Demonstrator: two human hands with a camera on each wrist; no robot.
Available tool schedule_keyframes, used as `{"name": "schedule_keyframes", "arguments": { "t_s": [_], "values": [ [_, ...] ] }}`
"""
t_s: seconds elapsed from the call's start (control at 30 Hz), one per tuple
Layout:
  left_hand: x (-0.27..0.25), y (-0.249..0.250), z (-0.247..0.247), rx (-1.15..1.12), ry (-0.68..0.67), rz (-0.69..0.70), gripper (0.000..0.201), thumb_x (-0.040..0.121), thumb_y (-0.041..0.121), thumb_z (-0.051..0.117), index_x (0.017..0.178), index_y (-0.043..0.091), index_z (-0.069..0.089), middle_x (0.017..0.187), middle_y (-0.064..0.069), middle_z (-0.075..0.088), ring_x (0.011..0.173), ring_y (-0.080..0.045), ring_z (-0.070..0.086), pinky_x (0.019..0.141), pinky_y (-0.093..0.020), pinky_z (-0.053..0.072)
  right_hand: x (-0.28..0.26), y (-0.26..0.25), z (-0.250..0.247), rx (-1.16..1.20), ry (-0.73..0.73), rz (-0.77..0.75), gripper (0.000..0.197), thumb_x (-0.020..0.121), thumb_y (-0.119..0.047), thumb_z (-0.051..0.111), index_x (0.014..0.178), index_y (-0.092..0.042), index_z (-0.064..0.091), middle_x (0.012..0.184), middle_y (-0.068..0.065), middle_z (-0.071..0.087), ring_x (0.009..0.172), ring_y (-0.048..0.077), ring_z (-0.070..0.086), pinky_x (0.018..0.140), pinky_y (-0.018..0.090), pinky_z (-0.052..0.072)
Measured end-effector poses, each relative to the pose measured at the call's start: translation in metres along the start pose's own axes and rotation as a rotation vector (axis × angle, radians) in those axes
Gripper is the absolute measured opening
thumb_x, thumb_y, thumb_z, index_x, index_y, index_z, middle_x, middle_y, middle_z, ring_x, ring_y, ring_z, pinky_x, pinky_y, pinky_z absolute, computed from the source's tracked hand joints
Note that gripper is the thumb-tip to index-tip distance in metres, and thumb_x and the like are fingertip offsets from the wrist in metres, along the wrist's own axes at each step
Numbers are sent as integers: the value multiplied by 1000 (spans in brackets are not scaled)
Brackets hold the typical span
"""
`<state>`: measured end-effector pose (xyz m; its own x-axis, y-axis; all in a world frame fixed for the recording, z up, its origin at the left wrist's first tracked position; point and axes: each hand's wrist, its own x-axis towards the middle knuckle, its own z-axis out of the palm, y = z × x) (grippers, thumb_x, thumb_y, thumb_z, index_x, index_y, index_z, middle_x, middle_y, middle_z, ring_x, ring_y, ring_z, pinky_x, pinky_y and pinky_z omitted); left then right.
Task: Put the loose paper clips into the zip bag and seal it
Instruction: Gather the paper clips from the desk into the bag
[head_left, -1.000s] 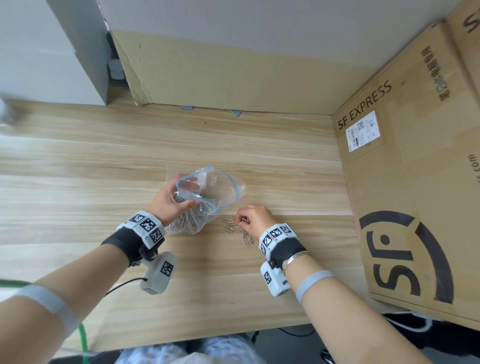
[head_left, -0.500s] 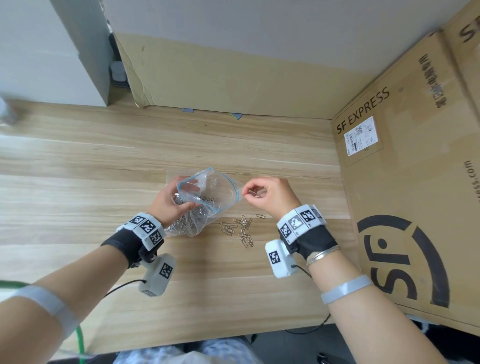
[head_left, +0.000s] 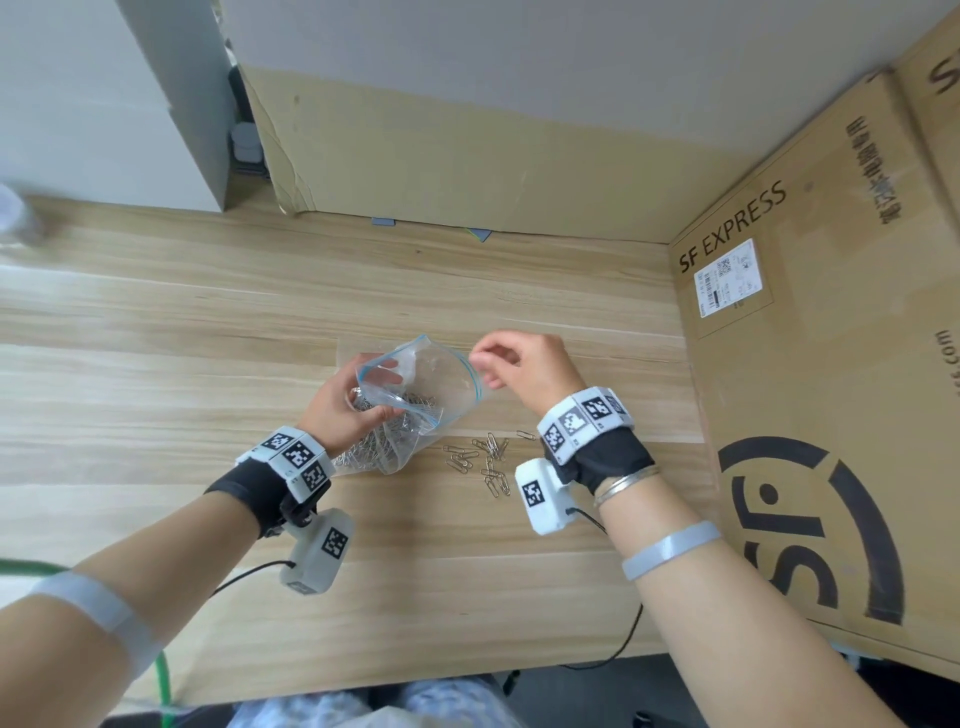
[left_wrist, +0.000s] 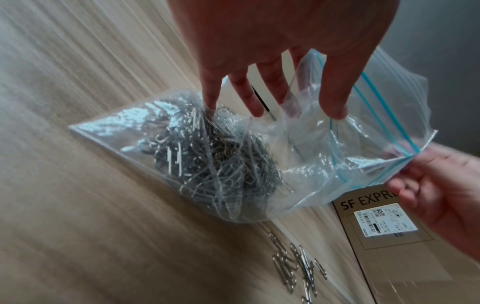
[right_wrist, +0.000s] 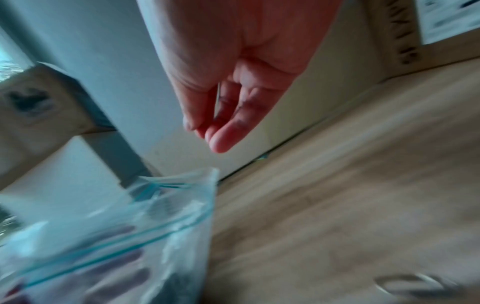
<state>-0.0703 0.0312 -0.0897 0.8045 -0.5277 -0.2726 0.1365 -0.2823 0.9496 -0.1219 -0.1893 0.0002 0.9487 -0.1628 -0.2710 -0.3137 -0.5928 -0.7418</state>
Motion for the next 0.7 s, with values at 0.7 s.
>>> {"name": "schedule_keyframes", "arguments": {
  "t_s": [0.7],
  "values": [
    [0,-1,2,15,-1,25,39,71,7,71,100,28,56,96,37,59,93,12,55,94,-28,40,-21,68,61,-568,-174,535,47,66,-52,73,72,-10,52,69,5,57,65,23,56,51,25,37]
  ]
}}
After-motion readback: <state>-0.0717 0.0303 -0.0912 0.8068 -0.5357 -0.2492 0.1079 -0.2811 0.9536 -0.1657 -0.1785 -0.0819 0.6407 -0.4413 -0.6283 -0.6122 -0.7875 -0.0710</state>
